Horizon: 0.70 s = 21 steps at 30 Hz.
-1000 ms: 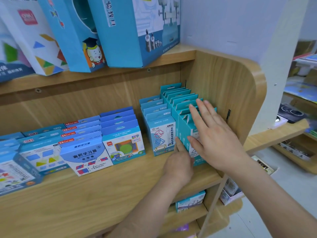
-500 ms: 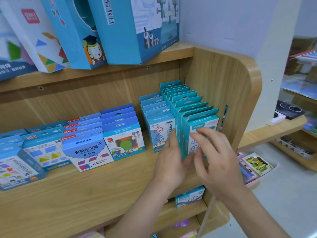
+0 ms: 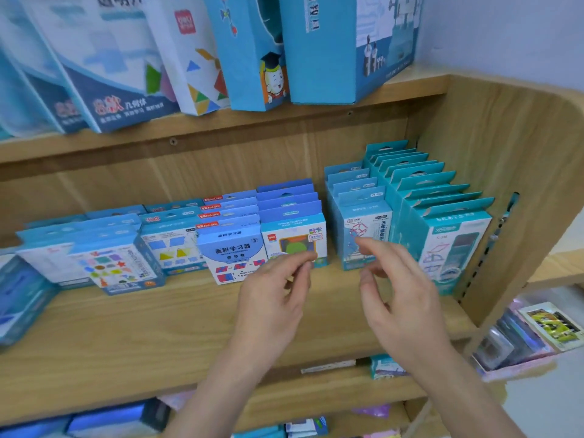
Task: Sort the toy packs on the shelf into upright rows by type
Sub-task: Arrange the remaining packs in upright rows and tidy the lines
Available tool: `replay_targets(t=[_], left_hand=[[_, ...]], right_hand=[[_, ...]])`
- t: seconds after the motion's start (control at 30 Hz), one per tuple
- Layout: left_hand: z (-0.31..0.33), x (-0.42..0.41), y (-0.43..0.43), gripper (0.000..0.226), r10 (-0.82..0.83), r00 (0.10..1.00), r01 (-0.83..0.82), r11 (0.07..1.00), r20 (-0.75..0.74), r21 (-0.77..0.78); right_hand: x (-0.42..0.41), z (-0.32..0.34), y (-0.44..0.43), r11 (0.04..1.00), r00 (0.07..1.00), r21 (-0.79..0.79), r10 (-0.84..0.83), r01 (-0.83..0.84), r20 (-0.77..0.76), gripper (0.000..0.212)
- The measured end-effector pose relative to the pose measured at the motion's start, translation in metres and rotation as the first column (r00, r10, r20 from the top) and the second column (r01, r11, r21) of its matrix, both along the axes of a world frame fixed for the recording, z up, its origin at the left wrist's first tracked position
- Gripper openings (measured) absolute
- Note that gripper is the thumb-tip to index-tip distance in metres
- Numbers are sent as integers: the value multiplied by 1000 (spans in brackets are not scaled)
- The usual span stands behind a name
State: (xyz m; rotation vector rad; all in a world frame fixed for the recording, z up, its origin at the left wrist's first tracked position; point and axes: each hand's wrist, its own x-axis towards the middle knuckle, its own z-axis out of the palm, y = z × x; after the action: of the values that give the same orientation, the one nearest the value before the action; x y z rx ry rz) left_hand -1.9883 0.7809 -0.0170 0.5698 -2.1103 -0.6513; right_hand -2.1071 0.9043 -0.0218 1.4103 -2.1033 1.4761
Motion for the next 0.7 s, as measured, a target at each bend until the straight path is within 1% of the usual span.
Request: replay_targets(t=[0.1, 0.17, 0.27, 0.37, 0.4, 0.43, 0.5, 0.6, 0.67, 0.7], left_hand=[[2, 39, -23, 23, 89, 996, -89, 996, -20, 22], [3, 67, -39, 26, 146, 989, -146, 989, -5, -2], [7, 109, -59, 29, 198, 980, -197, 980, 18, -38], [8, 151, -81, 29, 259, 965, -258, 966, 42, -22], [7, 165, -89, 28, 286, 957, -286, 958, 50, -13], [6, 180, -98, 28, 311, 949, -311, 950, 55, -1], [5, 211, -117, 26, 341, 938, -343, 939, 67, 20], [6, 263, -150, 23, 392, 910, -392, 920, 137, -27], [7, 299, -175, 23, 453, 869, -445, 892, 201, -87], [7, 318, -189, 25, 479, 843, -465, 878, 244, -117]], right_hand=[[18, 3, -27, 996, 997, 51, 72, -73, 17, 39], [33, 3, -47, 984, 990, 111, 140, -142, 21, 42], [58, 0, -78, 950, 973, 211, 231, -228, 10, 42], [89, -1, -110, 917, 953, 272, 302, -291, 2, 43], [101, -2, -121, 907, 948, 282, 319, -311, 20, 44], [114, -3, -132, 900, 941, 277, 334, -337, 58, 45], [141, -8, -153, 888, 912, 229, 358, -398, 199, 49], [185, -19, -187, 866, 818, 140, 384, -480, 428, 48], [214, -25, -209, 857, 769, 97, 396, -505, 502, 49], [229, -27, -220, 853, 756, 87, 403, -514, 515, 50]])
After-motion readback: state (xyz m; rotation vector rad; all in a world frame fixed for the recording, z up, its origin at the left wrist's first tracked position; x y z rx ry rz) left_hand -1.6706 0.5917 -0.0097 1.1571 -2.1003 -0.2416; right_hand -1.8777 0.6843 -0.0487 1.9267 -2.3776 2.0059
